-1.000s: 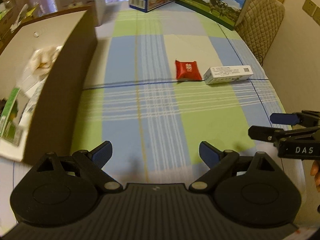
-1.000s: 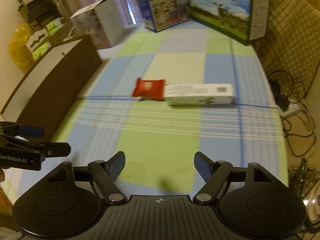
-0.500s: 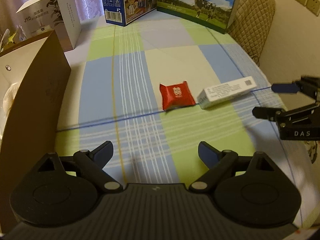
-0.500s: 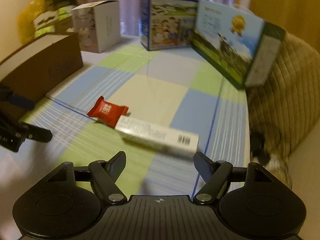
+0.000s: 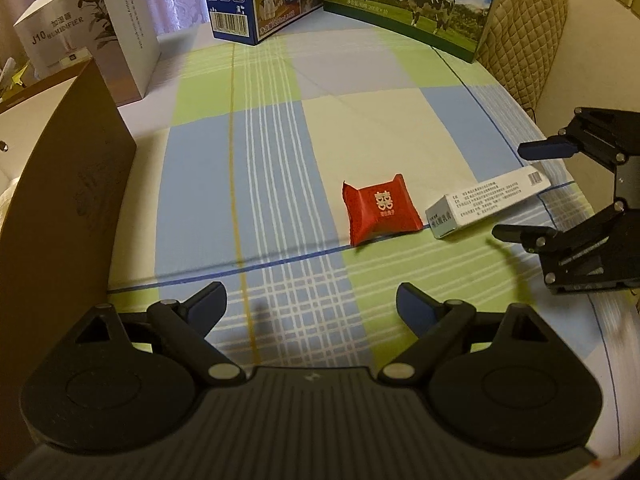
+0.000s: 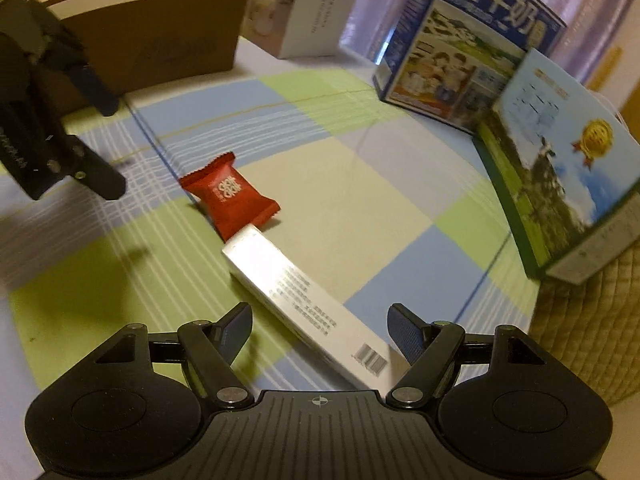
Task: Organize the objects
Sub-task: 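Grasp the red candy packet with the left tool while the right tool grasps the white ointment box, then lift and carry the red candy and white ointment box over the open box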
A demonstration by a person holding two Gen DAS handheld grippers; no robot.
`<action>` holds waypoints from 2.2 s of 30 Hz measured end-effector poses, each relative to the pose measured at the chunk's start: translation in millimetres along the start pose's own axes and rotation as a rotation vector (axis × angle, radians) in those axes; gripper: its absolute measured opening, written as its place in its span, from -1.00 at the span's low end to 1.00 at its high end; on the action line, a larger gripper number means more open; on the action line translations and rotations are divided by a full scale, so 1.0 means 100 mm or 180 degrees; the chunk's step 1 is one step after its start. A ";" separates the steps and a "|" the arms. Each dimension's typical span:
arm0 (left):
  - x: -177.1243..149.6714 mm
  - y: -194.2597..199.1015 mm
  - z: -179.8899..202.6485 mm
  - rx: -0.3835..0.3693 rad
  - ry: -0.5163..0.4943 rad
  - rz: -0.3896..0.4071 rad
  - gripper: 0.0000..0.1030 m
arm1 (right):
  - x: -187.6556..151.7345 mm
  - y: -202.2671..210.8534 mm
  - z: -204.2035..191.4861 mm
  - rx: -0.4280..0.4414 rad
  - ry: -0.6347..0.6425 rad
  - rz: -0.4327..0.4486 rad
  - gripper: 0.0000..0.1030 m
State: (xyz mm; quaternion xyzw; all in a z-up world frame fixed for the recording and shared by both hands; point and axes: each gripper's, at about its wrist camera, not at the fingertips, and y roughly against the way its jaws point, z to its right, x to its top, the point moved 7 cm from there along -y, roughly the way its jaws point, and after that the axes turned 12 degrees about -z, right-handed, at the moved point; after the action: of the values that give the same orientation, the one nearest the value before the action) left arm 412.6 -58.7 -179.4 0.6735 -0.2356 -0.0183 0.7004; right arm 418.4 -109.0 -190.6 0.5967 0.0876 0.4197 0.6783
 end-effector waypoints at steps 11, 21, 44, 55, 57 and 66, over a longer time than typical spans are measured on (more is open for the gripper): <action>0.22 -0.15 0.16 0.0026 -0.0475 0.0093 0.70 | -0.01 0.03 0.07 0.0154 -0.0156 -0.0215 -0.22; 0.39 -0.24 0.43 0.0225 -0.1419 0.0438 0.66 | -0.11 0.19 0.24 0.0444 -0.1131 -0.0537 -0.38; 0.47 -0.52 0.56 -0.0050 -0.1634 0.0113 -0.47 | -0.19 0.09 0.16 0.0490 -0.1514 -0.0490 -0.39; 0.14 -0.40 0.33 -0.0145 -0.0832 -0.0180 -0.49 | -0.14 0.12 -0.05 0.0637 -0.1737 -0.0478 -0.56; 0.04 -0.36 0.26 -0.0143 -0.0755 -0.0206 -0.49 | -0.14 0.15 -0.13 0.0674 -0.1727 -0.0485 -0.56; -0.62 -0.11 -0.02 -0.0008 -0.0457 -0.0343 -0.49 | -0.16 0.36 -0.73 0.0921 -0.1519 -0.0470 -0.56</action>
State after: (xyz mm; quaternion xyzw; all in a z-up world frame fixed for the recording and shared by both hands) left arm 361.4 -36.4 -209.2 0.6813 -0.2486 -0.1044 0.6805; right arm 346.9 -68.3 -184.7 0.7612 0.0277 0.2000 0.6163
